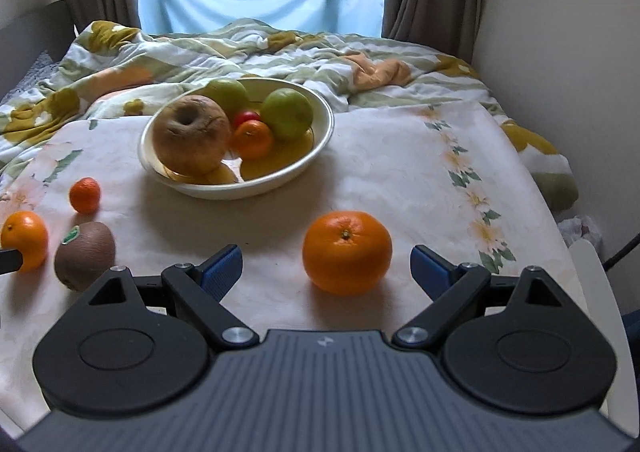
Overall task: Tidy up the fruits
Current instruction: 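Reach the left tool to the large orange and close on it, then lift the orange with the left tool while the right tool grasps another orange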
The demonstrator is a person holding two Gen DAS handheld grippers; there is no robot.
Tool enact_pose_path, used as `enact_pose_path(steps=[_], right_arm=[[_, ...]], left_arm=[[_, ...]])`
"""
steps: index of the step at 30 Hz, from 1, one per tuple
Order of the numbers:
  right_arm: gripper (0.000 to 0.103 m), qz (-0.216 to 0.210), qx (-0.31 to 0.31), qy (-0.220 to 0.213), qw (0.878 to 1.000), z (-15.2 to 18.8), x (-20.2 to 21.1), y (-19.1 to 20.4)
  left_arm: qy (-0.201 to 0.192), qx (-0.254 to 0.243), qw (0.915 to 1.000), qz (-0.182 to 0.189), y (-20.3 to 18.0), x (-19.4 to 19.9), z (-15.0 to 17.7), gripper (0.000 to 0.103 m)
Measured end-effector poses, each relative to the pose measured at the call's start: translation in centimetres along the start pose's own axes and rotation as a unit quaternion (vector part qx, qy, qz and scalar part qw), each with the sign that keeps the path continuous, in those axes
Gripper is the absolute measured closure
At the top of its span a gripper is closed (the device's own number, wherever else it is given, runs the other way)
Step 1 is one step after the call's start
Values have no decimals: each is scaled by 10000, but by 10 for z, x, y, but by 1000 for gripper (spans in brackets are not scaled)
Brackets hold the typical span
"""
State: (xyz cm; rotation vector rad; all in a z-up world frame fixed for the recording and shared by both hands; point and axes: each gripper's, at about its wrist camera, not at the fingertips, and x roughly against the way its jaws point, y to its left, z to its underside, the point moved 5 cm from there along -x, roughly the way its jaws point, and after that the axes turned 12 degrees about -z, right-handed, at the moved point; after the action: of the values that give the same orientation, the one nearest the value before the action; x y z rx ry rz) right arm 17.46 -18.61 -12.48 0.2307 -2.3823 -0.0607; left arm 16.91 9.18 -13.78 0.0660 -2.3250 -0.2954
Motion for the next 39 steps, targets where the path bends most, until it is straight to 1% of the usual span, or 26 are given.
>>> enact_pose_path(steps=[1, 2, 3, 5, 7, 10, 22, 24, 28, 30, 32, 34, 39], right_arm=[[0, 4, -4, 12, 10000, 1, -2, -1], [0, 1, -13, 35, 10000, 1, -4, -2], [0, 2, -26, 53, 10000, 1, -6, -3], [0, -15, -59, 76, 10000, 1, -9, -4], [0, -30, -68, 100, 9999, 1, -11, -5], [0, -24, -31, 137, 9999, 1, -14, -5], [1, 19, -94, 314, 9995, 0, -27, -12], [8, 6, -64, 360, 9993, -1, -31, -13], [13, 71, -62, 423, 9991, -2, -36, -16], [19, 49, -61, 456, 9989, -2, -39, -16], [21, 66, -44, 469, 9989, -3, -41, -16], [27, 128, -29, 440, 9989, -4, -41, -16], [29, 87, -164, 424, 9989, -5, -36, -18]], left_arm=[[46, 29, 10000, 45, 0, -2, 0, 21], [84, 49, 9999, 72, 0, -4, 0, 24], [106, 66, 9999, 90, -1, -5, 0, 24], [132, 91, 9997, 182, -2, -6, -1, 33], [160, 105, 9994, 280, -4, -6, -1, 39], [154, 59, 9996, 238, -6, -5, -2, 39], [298, 358, 9986, 250, -3, -1, 2, 40], [311, 392, 9985, 235, -3, 0, 3, 40], [345, 461, 9982, 191, -2, 2, 5, 40], [358, 491, 9980, 187, -1, 4, 7, 40], [371, 519, 9978, 183, -1, 6, 8, 40], [367, 561, 9976, 177, 1, 9, 8, 40], [294, 695, 9970, 184, 6, 23, 4, 40]])
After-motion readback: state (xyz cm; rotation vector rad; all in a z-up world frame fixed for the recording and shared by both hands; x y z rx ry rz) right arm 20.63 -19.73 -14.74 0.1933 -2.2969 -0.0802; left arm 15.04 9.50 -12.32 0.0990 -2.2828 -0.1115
